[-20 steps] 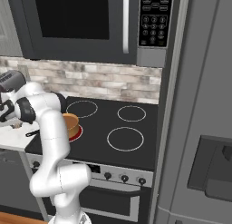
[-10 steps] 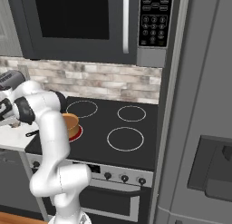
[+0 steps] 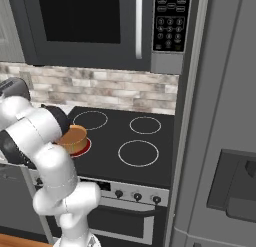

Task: Pick up the sugar cube(s) and place them in the saucepan with hot chocolate.

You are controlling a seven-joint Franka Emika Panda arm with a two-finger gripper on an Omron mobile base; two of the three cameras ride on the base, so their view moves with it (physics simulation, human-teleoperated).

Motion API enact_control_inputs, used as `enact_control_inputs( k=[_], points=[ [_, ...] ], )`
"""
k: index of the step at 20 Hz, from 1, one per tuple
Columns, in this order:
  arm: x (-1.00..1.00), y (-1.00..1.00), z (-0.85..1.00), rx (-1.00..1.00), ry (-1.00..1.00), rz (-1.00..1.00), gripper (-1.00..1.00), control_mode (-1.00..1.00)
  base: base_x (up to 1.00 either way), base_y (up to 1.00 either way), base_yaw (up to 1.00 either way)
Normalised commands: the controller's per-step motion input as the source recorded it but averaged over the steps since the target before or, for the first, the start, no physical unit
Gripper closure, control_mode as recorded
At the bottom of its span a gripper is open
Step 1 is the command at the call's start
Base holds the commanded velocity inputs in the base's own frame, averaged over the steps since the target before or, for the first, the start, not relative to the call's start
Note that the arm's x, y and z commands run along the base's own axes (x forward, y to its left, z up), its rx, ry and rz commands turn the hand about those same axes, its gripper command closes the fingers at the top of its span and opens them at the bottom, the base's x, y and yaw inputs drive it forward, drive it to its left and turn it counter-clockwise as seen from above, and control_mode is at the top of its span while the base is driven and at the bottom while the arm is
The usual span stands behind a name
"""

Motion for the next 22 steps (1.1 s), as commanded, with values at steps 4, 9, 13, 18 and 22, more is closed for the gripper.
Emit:
enact_control_inputs(
  k=[4, 9, 13, 18, 22],
  points=[
    [-0.55, -0.90, 0.68, 0.13, -0.20, 0.00, 1.00, -1.00, 0.00, 0.00, 0.00],
    [-0.13, -0.83, 0.71, 0.01, -0.10, 0.00, 1.00, -1.00, 0.00, 0.00, 0.00],
    [0.00, -0.86, 0.68, 0.00, -0.01, 0.00, 1.00, -1.00, 0.00, 0.00, 0.00],
    [0.02, -0.90, 0.42, 0.00, 0.00, 0.00, 1.00, -1.00, 0.00, 0.00, 0.00],
    [0.07, -0.73, 0.04, -0.08, 0.03, 0.00, 1.00, -1.00, 0.00, 0.00, 0.00]
  ],
)
